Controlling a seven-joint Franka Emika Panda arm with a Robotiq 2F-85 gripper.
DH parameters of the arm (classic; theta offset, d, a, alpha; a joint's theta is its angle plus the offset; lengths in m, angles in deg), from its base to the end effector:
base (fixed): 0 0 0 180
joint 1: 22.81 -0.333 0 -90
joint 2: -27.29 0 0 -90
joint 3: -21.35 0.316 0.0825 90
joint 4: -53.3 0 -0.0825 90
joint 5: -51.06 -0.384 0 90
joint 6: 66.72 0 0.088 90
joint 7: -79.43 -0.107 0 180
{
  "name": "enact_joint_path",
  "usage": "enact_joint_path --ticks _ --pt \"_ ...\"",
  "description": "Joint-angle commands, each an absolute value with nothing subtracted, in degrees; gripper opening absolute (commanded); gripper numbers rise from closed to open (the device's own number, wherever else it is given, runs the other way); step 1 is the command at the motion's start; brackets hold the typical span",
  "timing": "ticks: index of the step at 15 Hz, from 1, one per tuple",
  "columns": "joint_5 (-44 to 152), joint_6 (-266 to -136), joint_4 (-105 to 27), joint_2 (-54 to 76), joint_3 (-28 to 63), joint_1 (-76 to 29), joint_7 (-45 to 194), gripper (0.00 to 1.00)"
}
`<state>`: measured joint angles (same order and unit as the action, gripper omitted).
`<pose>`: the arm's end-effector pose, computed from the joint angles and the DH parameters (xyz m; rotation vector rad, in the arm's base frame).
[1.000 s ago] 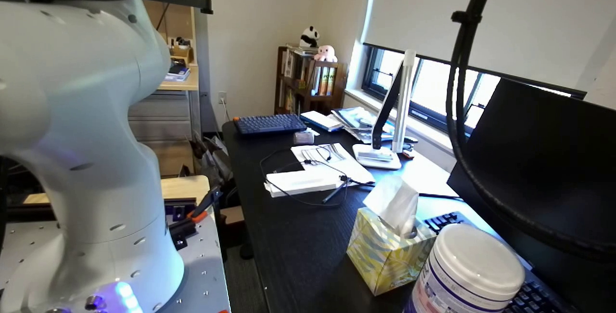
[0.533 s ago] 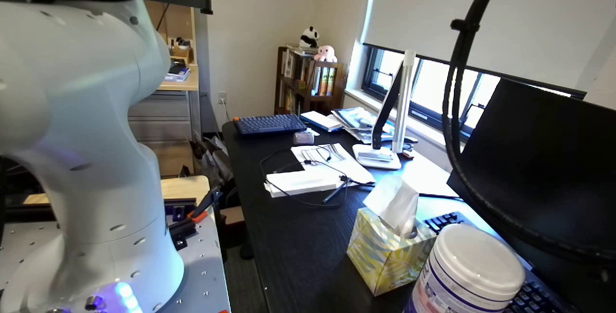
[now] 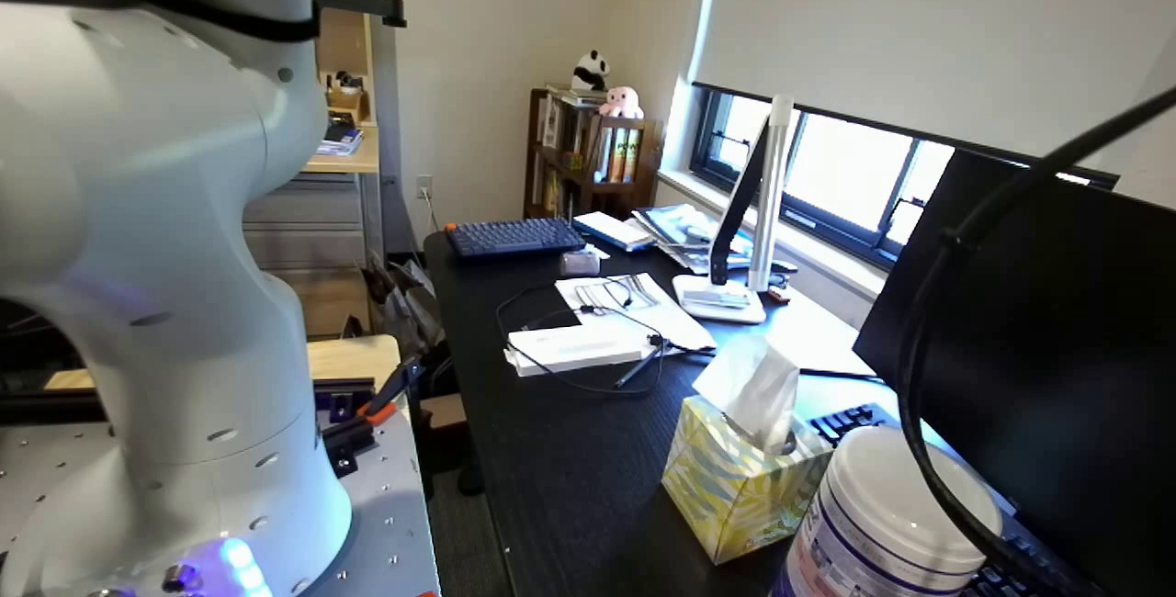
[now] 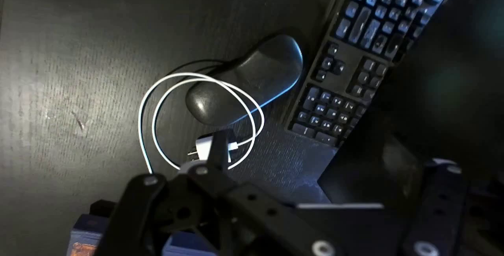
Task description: Take the charger and move it to the left of the table
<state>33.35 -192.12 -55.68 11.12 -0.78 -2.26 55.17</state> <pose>0.4695 -0.4015 0.3656 -2.3603 1.8488 -0.0834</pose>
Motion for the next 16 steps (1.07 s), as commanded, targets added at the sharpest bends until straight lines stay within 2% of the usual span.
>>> enact_joint_path --ticks 1,5,16 --pt "30.16 -196.57 -49.82 3.33 -0.68 -0.40 49.49 1.00" --pt "30.71 -195.29 -46.15 -0.50 -1.12 0.31 43.51 1.00" --pt "35.05 -200.82 -51.37 -2.20 -1.30 0.77 48.55 1.00"
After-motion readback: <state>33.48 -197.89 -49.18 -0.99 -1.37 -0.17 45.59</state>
